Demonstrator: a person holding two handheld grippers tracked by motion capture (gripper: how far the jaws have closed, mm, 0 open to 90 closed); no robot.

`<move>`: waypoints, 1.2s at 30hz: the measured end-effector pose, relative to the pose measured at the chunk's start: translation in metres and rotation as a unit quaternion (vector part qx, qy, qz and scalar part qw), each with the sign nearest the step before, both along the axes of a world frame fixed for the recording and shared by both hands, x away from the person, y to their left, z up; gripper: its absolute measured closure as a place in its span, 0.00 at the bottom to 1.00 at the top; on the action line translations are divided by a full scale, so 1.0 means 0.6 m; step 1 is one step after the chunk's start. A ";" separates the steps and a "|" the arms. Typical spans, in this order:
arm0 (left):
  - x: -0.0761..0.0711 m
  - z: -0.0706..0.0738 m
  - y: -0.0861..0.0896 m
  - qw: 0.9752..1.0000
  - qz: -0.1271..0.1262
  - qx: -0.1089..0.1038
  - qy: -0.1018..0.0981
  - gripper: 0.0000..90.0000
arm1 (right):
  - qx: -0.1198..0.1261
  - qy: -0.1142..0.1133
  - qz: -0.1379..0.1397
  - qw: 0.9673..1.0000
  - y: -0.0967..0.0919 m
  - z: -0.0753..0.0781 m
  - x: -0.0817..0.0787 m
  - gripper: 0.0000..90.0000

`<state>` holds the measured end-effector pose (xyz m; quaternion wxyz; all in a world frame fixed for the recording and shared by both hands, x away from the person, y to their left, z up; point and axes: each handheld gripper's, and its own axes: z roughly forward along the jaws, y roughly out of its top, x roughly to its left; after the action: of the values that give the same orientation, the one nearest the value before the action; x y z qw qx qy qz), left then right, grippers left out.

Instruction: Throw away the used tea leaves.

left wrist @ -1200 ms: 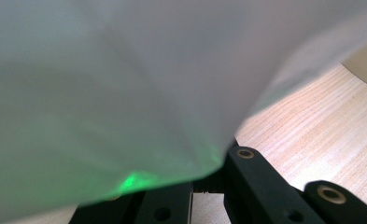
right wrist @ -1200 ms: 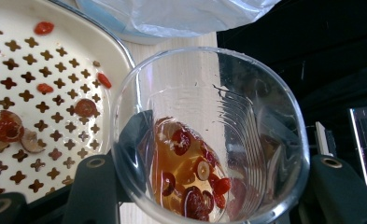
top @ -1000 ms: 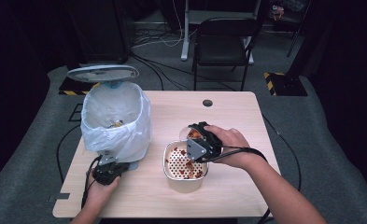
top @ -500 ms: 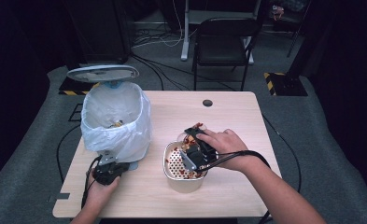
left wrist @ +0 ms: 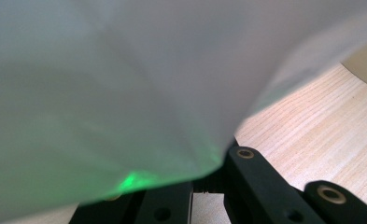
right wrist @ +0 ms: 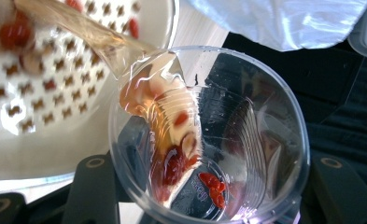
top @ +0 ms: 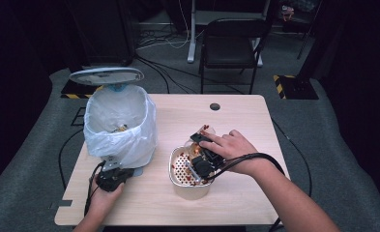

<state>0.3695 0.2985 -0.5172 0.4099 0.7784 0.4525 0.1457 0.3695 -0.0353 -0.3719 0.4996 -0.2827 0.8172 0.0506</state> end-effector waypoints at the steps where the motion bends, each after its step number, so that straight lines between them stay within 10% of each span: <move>1: 0.000 0.000 0.000 1.000 0.000 0.000 0.000 1.00 | -0.044 -0.012 0.009 0.999 0.001 0.004 0.000 0.47; 11: 0.000 0.000 0.000 1.000 0.001 -0.001 -0.001 1.00 | -0.093 -0.054 0.029 0.994 0.007 -0.002 -0.005 0.47; 22: 0.000 0.000 0.000 1.000 0.000 -0.001 0.000 1.00 | -0.153 -0.035 0.061 0.986 0.011 0.004 -0.002 0.47; 26: 0.000 0.000 0.000 1.000 0.001 -0.003 0.001 1.00 | -0.133 -0.064 0.088 0.985 0.008 -0.011 -0.002 0.47; 30: -0.001 -0.001 -0.001 1.000 0.012 0.000 0.003 1.00 | -0.133 -0.074 0.058 0.987 0.007 -0.017 -0.013 0.47; 34: 0.000 -0.001 0.000 1.000 0.009 -0.002 0.003 1.00 | -0.177 -0.096 0.093 0.975 0.018 -0.013 -0.015 0.47; 36: 0.002 0.000 0.003 1.000 0.000 0.015 -0.006 1.00 | -0.149 -0.106 0.076 0.980 0.013 -0.024 -0.019 0.47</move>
<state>0.3706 0.3005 -0.5170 0.4007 0.7839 0.4476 0.1572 0.3580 -0.0278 -0.3863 0.5307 -0.4191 0.7339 -0.0642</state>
